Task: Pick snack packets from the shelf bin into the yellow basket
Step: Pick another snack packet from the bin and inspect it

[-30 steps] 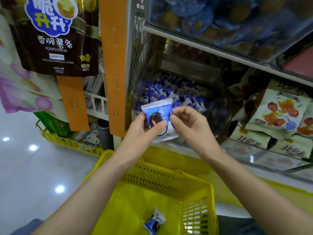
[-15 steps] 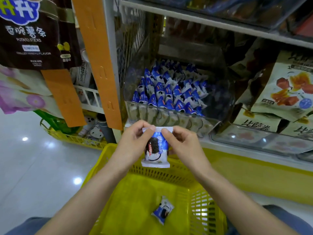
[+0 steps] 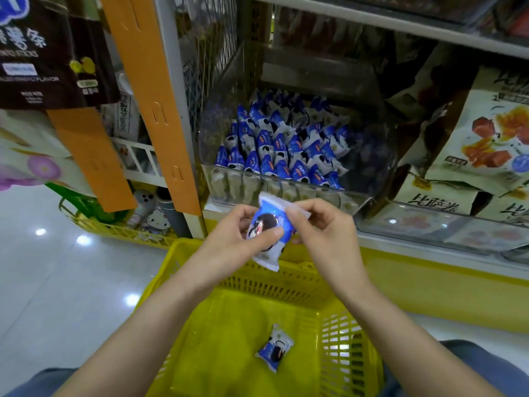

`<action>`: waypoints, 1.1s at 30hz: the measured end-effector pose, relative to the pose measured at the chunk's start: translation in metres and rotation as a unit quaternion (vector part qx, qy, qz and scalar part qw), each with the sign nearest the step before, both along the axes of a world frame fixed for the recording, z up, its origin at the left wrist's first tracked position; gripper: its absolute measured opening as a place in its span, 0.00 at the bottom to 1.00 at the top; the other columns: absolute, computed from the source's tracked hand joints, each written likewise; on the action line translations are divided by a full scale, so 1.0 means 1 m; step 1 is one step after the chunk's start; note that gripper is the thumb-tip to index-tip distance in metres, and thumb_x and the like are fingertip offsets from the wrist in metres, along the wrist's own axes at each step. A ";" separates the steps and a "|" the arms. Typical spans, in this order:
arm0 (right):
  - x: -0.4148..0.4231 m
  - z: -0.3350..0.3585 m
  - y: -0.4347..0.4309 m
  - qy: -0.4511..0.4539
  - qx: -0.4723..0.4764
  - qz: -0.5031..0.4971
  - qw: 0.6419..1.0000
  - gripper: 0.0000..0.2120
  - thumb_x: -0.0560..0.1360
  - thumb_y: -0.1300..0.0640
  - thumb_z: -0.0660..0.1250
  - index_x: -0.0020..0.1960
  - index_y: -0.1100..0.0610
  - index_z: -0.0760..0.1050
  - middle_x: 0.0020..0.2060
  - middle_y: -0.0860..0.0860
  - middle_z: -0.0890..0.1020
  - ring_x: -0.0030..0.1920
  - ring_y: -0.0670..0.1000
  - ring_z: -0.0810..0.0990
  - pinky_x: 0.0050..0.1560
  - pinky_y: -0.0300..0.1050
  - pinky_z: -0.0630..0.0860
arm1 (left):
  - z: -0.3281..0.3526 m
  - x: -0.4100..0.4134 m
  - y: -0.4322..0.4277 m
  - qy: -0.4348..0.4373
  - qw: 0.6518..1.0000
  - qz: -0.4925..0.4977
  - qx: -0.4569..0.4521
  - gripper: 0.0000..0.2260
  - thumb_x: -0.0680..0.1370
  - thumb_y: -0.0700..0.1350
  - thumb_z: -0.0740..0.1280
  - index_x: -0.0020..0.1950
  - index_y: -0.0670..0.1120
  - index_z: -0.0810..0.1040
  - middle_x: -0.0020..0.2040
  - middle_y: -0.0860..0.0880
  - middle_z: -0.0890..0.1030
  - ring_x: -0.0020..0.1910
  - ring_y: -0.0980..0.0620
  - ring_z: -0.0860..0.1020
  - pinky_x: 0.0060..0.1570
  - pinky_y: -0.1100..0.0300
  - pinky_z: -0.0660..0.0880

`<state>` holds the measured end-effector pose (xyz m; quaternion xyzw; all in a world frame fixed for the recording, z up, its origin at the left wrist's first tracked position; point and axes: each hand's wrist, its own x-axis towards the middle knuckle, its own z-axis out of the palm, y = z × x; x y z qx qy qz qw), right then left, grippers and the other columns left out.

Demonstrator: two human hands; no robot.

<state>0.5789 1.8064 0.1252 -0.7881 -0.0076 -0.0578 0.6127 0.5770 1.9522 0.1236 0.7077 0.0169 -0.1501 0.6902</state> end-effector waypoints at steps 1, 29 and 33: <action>0.001 0.002 -0.001 0.027 0.060 -0.013 0.998 0.06 0.76 0.62 0.65 0.41 0.54 0.78 0.34 0.46 0.81 0.33 0.42 0.79 0.32 0.36 0.77 | 0.000 0.000 0.000 -0.007 1.000 0.011 0.012 0.15 0.71 0.44 0.71 0.56 0.45 0.74 0.49 0.49 0.82 0.43 0.58 0.81 0.41 0.66 0.76; -0.006 -0.003 0.003 0.039 -0.015 0.115 0.992 0.05 0.74 0.55 0.67 0.49 0.50 0.74 0.41 0.43 0.81 0.44 0.42 0.80 0.47 0.38 0.77 | -0.001 -0.001 0.004 -0.167 0.981 0.071 0.060 0.08 0.78 0.43 0.64 0.40 0.46 0.79 0.37 0.40 0.78 0.36 0.42 0.75 0.41 0.40 0.73; -0.003 -0.003 0.000 0.014 -0.009 0.087 0.996 0.06 0.74 0.58 0.68 0.40 0.50 0.77 0.33 0.43 0.81 0.37 0.40 0.78 0.42 0.36 0.75 | -0.003 -0.004 0.003 -0.201 0.969 0.052 0.131 0.08 0.77 0.47 0.65 0.38 0.54 0.78 0.35 0.45 0.79 0.35 0.42 0.75 0.37 0.44 0.72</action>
